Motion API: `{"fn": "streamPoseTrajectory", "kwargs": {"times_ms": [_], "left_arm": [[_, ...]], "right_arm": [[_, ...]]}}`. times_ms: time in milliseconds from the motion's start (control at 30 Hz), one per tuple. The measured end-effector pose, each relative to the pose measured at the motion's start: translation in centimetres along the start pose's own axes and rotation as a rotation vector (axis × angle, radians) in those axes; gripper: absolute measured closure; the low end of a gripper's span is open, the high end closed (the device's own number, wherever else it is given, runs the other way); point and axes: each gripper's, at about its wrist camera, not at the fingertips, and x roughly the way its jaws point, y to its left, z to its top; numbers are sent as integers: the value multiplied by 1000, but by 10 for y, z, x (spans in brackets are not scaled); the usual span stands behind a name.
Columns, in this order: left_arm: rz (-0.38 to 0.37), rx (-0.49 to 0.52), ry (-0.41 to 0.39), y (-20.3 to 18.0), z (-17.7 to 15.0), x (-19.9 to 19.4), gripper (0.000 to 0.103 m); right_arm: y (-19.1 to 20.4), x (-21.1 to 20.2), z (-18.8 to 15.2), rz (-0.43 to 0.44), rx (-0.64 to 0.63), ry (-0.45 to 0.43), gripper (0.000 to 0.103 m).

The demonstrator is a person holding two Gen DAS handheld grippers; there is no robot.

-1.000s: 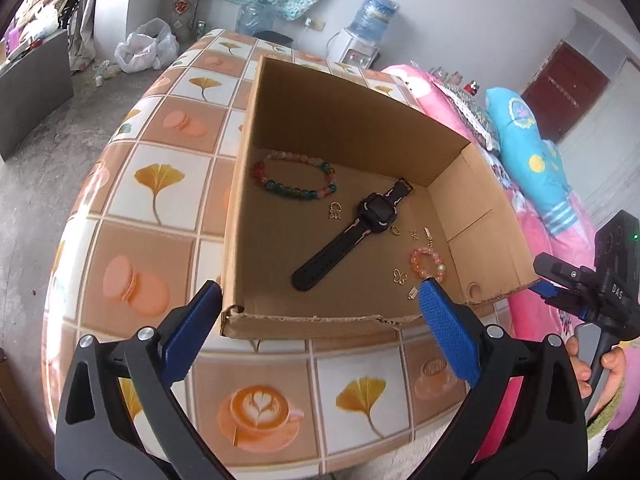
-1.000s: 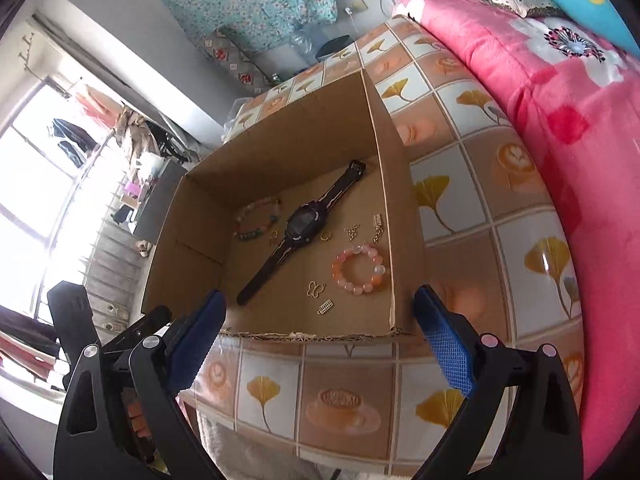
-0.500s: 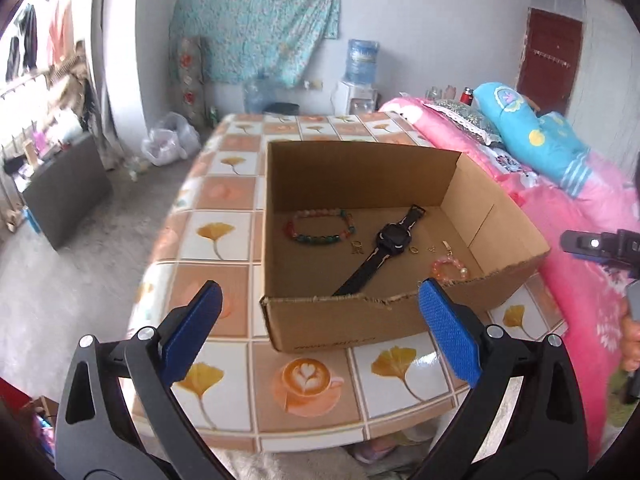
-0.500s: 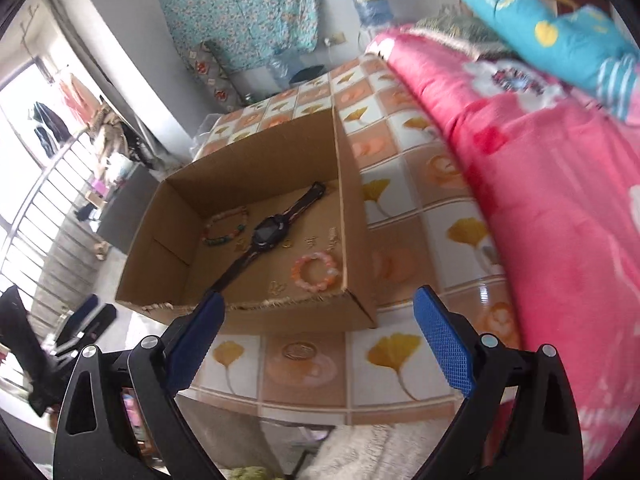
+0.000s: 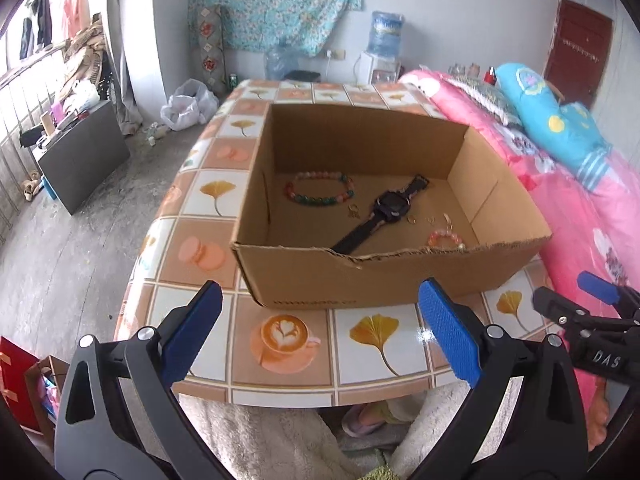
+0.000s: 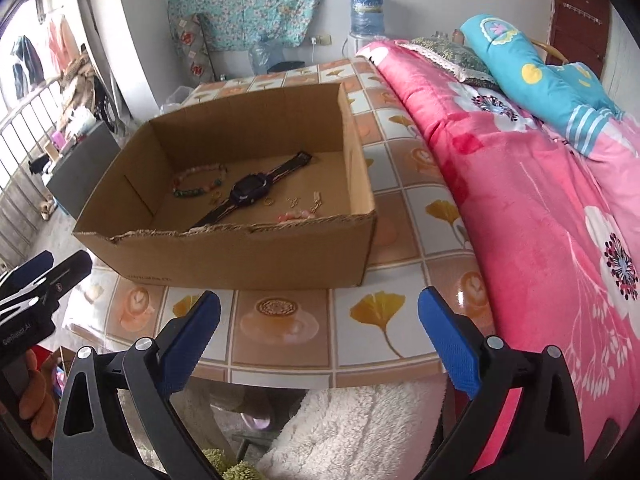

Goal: Organize jewelry

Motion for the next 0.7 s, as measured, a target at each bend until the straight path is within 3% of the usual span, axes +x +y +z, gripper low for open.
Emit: {"fn": "streamPoseTrajectory", "kwargs": {"times_ms": [100,300,700], "left_arm": [[16,26,49,-10,0,8,8],[13,-19,136,-12,2,24,8],[47,-16,192,-17,2,38,8]], "right_arm": [[6,0,2,26,-12,-10,7],[15,9,8,25,-24,10,7],[15,25,11,3,-7,54,7]]}}
